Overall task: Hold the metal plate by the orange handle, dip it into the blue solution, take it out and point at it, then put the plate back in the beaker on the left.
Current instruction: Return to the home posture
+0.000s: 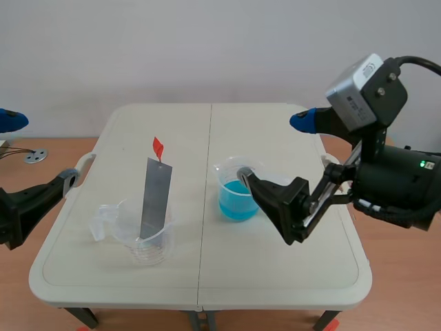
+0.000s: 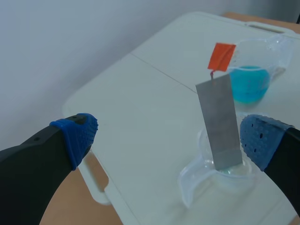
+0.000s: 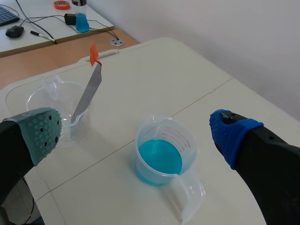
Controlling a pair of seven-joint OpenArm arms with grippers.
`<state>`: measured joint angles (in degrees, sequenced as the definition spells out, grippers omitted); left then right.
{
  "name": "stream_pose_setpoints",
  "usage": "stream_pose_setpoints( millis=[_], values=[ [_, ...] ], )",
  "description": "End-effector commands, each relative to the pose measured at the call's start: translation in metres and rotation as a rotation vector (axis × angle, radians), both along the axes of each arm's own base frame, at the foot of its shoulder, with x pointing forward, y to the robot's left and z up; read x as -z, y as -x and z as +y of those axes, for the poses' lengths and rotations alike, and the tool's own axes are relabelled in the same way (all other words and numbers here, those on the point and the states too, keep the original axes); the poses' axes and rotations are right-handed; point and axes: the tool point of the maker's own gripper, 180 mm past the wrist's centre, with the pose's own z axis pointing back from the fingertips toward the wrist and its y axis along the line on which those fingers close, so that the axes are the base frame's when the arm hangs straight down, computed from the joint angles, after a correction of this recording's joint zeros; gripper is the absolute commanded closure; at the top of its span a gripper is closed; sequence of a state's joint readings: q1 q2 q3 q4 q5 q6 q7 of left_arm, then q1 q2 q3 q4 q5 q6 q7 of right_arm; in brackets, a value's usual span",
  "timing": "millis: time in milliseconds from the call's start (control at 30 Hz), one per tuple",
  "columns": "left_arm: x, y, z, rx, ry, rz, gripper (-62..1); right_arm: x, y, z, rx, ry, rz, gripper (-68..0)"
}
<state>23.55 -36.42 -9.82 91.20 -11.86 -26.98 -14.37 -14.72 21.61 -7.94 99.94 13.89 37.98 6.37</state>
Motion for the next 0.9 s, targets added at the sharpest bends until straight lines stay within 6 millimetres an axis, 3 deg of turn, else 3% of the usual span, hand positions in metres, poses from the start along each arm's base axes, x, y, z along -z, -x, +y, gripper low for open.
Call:
stream_pose_setpoints(
  millis=[0, 367, 633, 867],
  values=[
    [-0.019, -0.002, -0.012, 0.034, 0.020, -0.053, -62.3, -0.014, -0.002, -0.005, 0.005, -0.022, -0.033, -66.4],
    [-0.064, 0.000, -0.050, 0.122, 0.043, -0.171, -62.3, -0.014, 0.005, -0.036, 0.040, 0.006, -0.014, -66.4],
    [-0.054, 0.009, -0.071, 0.173, 0.060, -0.123, -62.3, -0.017, 0.009, -0.053, 0.081, 0.037, -0.016, -66.4],
    [-0.048, 0.011, -0.074, 0.181, 0.056, -0.099, -62.3, -0.011, 0.012, -0.062, 0.107, 0.055, 0.005, -66.4]
  ],
)
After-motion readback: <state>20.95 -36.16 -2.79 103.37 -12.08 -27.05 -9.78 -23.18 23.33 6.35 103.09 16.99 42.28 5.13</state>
